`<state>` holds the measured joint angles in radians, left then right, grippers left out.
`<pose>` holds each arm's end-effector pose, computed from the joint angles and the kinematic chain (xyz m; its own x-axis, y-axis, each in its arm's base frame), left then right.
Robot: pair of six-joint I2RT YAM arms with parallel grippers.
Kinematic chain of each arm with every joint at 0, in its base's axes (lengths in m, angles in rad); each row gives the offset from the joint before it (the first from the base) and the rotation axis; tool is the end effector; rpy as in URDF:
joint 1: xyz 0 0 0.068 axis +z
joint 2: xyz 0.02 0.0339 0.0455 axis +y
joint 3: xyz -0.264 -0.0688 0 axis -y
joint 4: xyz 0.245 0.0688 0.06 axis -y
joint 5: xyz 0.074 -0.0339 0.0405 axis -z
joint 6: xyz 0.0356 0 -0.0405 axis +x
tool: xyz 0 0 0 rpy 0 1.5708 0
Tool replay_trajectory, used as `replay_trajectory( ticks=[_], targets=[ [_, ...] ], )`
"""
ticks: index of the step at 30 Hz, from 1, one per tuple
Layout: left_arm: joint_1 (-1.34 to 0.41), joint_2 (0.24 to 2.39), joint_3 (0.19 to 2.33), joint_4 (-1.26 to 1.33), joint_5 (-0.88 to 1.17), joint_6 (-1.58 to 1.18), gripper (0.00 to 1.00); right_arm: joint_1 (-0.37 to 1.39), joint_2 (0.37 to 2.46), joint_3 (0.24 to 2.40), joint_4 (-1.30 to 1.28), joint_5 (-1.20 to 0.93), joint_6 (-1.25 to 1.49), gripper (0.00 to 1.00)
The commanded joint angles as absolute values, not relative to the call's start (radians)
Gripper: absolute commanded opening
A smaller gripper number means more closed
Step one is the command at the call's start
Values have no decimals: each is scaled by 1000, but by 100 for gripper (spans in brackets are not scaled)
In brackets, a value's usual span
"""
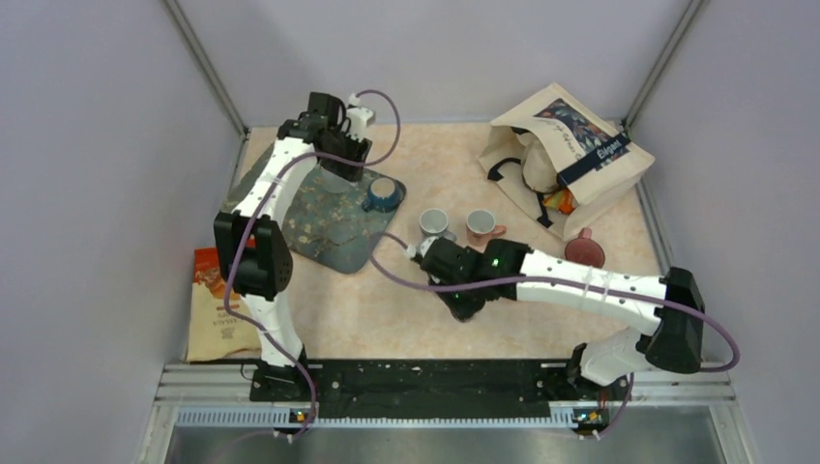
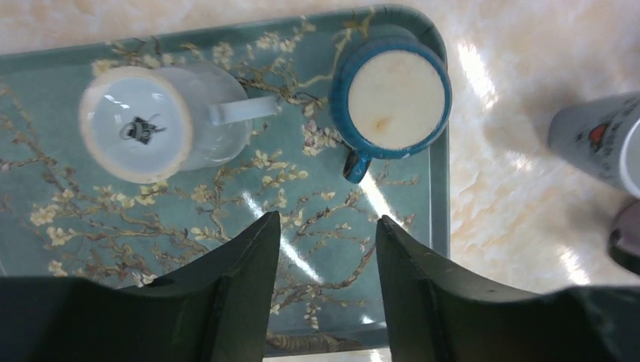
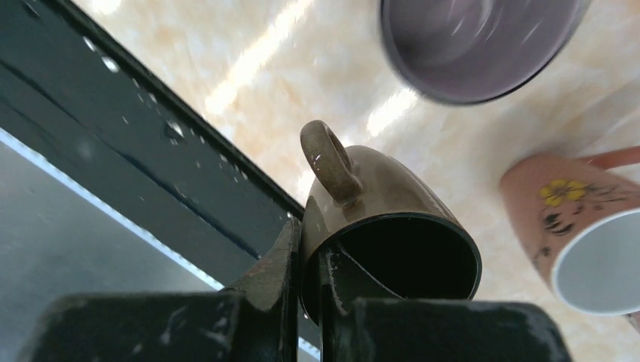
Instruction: Turn the mug right side up
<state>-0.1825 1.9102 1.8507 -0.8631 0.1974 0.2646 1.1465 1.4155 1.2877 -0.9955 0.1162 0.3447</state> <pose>0.4135 -0.0834 0.3209 -0.6797 0.3862 -0.6236 0.4892 0.8722 0.0070 0.1179 0.2509 0.3040 -0.6482 -0.6196 -0.4426 -0.7071 0.7055 0.0478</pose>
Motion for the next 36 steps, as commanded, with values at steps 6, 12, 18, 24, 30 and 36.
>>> replay_trajectory(
  ticks=[6, 12, 18, 24, 30, 36],
  targets=[
    [-189, 1933, 1684, -755, 241, 530, 50, 1268, 1459, 1096, -915, 216, 358, 0],
    [-191, 1988, 1653, -741, 319, 565, 59, 1274, 1471, 1004, -798, 229, 326, 0],
    [-199, 2057, 1654, -672, 269, 543, 58, 1274, 1509, 972, -770, 225, 305, 0],
    [-209, 2103, 1657, -663, 263, 540, 56, 1272, 1507, 962, -754, 230, 307, 0],
    [-222, 2119, 1657, -652, 277, 526, 49, 1273, 1513, 1001, -792, 249, 324, 37],
    [-233, 2132, 1665, -652, 281, 537, 36, 1273, 1489, 1037, -815, 223, 328, 65]
  ],
)
